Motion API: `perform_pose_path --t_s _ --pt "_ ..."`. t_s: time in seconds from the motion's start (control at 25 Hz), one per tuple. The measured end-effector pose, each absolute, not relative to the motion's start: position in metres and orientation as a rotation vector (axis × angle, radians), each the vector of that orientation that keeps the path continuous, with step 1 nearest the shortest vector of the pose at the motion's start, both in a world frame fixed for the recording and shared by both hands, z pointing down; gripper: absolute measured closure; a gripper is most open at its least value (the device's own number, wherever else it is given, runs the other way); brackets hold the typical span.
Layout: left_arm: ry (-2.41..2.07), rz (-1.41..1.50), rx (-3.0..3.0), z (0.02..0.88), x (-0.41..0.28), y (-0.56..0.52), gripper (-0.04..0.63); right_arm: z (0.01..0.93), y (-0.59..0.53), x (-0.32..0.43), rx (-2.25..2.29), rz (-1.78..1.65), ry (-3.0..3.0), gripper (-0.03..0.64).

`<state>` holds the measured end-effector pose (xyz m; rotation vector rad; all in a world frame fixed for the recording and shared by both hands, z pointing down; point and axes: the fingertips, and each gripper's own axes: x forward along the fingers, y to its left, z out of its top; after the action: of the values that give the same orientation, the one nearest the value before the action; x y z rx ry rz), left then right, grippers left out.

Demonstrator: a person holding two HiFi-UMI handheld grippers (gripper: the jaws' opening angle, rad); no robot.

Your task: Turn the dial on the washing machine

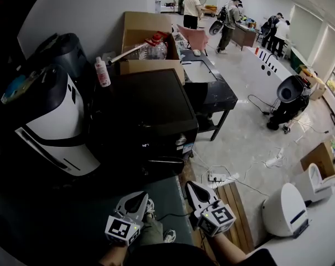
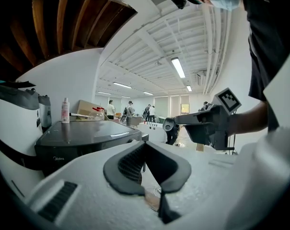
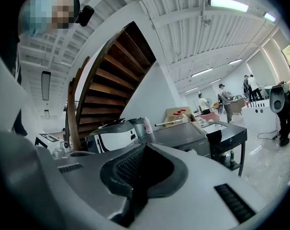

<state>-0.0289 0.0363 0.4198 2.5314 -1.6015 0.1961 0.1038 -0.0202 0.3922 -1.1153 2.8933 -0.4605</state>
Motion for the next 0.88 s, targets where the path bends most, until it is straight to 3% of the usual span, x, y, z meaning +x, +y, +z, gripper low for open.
perform_pose_path --t_s 0.88 --pt "-1.601 0.187 2.528 0.403 -0.028 0.065 0.589 0.387 0.005 0.108 -1.110 -0.499 2.953 0.617"
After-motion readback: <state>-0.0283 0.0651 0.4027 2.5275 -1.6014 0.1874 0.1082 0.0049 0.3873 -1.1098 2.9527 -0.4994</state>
